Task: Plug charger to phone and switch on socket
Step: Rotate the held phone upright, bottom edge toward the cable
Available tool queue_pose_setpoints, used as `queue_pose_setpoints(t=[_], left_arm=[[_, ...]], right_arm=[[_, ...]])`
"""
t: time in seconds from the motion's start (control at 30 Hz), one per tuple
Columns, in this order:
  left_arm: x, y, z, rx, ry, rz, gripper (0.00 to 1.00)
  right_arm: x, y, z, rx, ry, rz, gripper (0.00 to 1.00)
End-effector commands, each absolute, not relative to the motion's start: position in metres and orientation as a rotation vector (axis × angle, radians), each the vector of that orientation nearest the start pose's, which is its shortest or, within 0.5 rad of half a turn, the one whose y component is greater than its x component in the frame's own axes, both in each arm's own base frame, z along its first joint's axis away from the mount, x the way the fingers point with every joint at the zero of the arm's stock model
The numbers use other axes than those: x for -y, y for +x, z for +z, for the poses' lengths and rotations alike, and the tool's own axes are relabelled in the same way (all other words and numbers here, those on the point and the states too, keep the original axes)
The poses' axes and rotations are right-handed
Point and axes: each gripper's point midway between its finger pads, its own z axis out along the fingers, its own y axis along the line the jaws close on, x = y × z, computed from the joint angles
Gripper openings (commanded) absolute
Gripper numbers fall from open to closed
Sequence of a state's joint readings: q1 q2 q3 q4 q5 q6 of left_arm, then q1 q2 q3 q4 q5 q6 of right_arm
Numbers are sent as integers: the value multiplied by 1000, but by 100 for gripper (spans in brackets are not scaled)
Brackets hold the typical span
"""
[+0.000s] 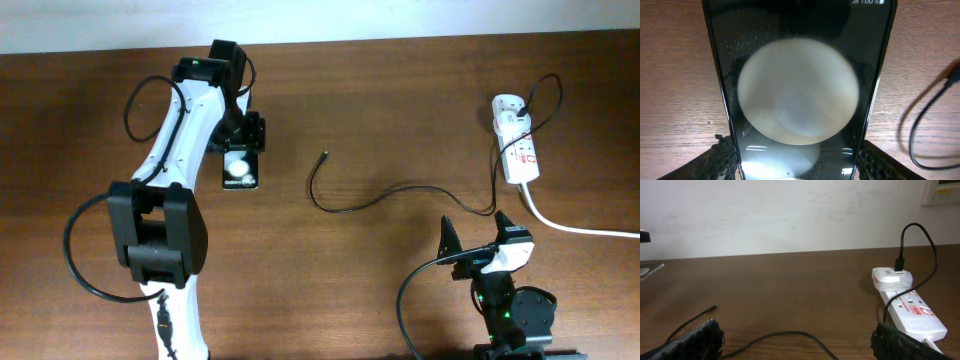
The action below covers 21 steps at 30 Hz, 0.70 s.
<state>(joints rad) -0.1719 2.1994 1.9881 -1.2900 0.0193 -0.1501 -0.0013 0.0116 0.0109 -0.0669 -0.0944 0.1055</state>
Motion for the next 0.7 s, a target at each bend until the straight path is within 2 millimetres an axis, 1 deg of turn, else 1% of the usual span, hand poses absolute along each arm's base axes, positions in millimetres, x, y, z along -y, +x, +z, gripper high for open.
queue_pose_setpoints(t=[0.0,0.2,0.37,0.5,0.57,0.67], left_arm=[[92,441,99,-3052,62,-153,61],[116,437,103,-3054,73,-365,59],[134,434,108,-3044,82,-534,53],[145,431,113,-3035,87,-644,51],[151,430,116,-3028,90,-705,49],[155,429,118,-3023,87,-746,40]], right_arm=[[-16,245,158,-1642,20,164,99],[-16,245,158,-1642,20,164,99],[-16,245,158,-1642,20,164,99],[-16,245,158,-1642,21,163,99],[-16,245,158,-1642,20,164,99],[-16,245,158,-1642,20,164,99]])
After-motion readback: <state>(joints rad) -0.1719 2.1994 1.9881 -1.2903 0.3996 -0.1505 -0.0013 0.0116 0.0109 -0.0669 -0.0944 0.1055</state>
